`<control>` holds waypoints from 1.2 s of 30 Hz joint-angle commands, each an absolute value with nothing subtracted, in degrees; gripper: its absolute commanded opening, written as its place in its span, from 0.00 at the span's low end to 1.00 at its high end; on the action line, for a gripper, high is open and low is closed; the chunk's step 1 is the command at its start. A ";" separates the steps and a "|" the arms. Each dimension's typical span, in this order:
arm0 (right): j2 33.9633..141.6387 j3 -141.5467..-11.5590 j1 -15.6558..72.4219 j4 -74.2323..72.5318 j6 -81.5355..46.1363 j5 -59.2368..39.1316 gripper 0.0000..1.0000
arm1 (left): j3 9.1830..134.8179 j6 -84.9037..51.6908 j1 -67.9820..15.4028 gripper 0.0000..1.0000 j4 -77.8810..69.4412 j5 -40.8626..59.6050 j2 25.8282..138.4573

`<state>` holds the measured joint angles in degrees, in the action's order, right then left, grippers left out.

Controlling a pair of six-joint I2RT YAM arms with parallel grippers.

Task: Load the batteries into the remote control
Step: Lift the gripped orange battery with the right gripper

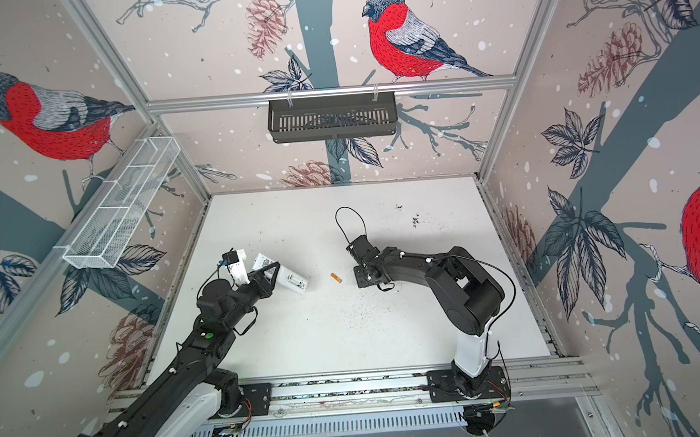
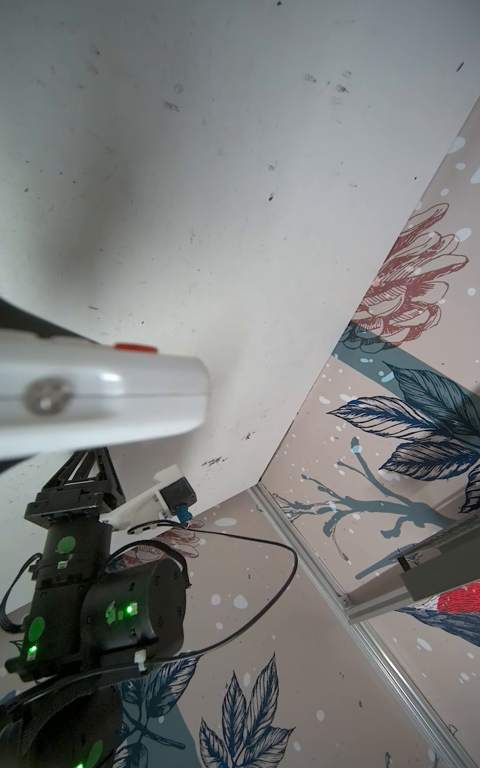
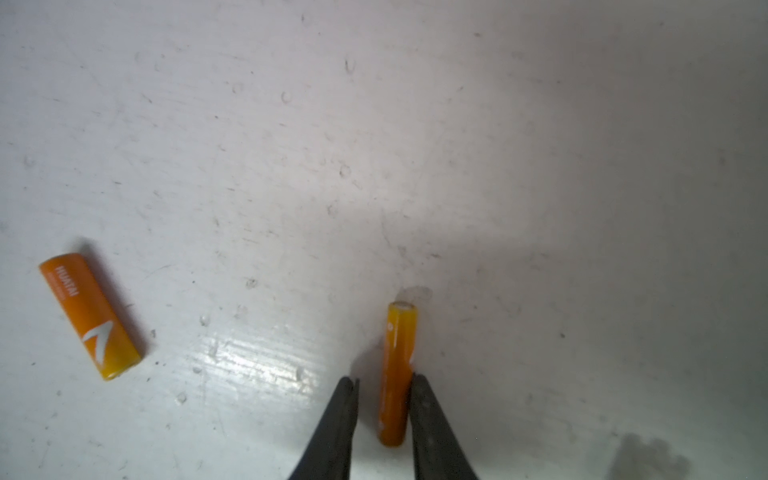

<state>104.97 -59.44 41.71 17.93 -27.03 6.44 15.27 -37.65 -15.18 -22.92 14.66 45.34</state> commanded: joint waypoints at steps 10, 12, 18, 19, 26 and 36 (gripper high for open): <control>105.75 -58.10 42.10 31.21 -27.61 3.22 0.18 | 15.82 -37.75 -15.02 0.00 -25.07 15.21 45.03; 105.56 -58.10 42.10 31.59 -27.60 3.34 0.18 | 15.82 -37.79 -14.97 0.00 -25.05 15.20 45.01; 105.38 -57.58 41.86 31.63 -27.61 3.93 0.15 | 15.92 -37.80 -15.02 0.00 -25.15 15.22 45.18; 105.38 -57.66 41.84 31.67 -27.55 3.87 0.14 | 15.90 -37.80 -14.96 0.00 -25.07 15.35 45.18; 100.55 -55.55 42.11 27.02 -23.54 1.63 0.12 | 16.71 -38.39 -15.03 0.00 -23.64 17.12 45.08; 87.89 -51.36 48.80 17.14 -13.26 -7.30 0.12 | 23.12 -37.39 -14.98 0.00 -12.90 26.89 46.14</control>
